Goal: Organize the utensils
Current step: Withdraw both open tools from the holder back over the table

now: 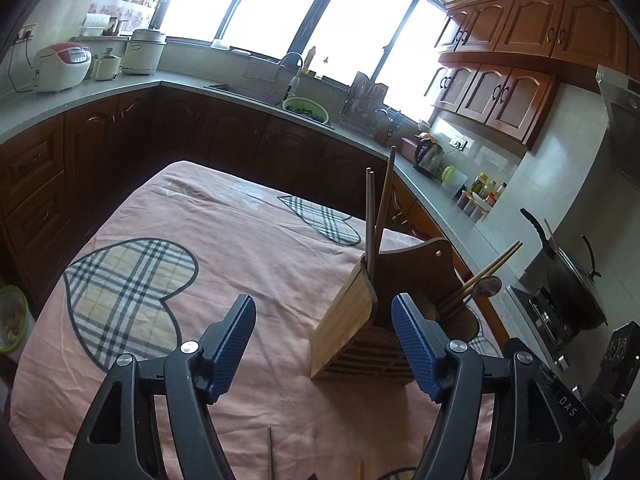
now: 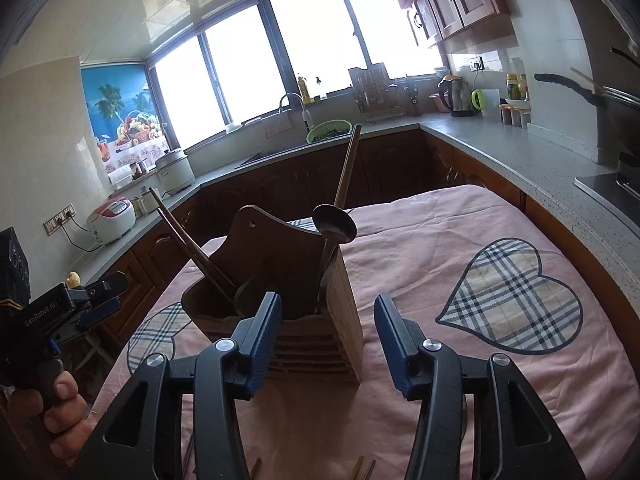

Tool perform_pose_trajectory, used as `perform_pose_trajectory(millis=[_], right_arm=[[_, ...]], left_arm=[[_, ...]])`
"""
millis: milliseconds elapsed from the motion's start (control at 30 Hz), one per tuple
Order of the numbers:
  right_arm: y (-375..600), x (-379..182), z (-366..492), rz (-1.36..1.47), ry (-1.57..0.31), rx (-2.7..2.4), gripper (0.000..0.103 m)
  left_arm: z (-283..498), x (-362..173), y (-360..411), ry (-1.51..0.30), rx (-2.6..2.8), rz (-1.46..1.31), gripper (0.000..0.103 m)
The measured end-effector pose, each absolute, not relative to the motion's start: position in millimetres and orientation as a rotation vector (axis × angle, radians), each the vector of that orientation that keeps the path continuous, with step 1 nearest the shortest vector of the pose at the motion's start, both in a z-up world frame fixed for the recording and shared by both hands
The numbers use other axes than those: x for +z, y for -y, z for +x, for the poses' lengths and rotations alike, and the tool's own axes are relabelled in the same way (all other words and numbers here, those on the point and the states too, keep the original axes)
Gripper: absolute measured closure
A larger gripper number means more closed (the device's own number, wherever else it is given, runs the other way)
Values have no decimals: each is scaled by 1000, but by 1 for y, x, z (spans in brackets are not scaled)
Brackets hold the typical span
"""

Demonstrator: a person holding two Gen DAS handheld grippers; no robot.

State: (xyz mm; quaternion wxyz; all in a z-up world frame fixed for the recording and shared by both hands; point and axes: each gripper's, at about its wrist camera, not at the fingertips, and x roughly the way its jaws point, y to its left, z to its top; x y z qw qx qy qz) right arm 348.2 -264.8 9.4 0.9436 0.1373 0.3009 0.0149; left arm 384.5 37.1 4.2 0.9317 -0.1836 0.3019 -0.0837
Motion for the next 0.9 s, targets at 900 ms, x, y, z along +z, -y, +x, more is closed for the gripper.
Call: perform_pose_trajectory(millis=[900], right_arm=[[252,5,239,312,-599,53,36]], left_arm=[[270,-12,-63,-748,-121,-383,33]])
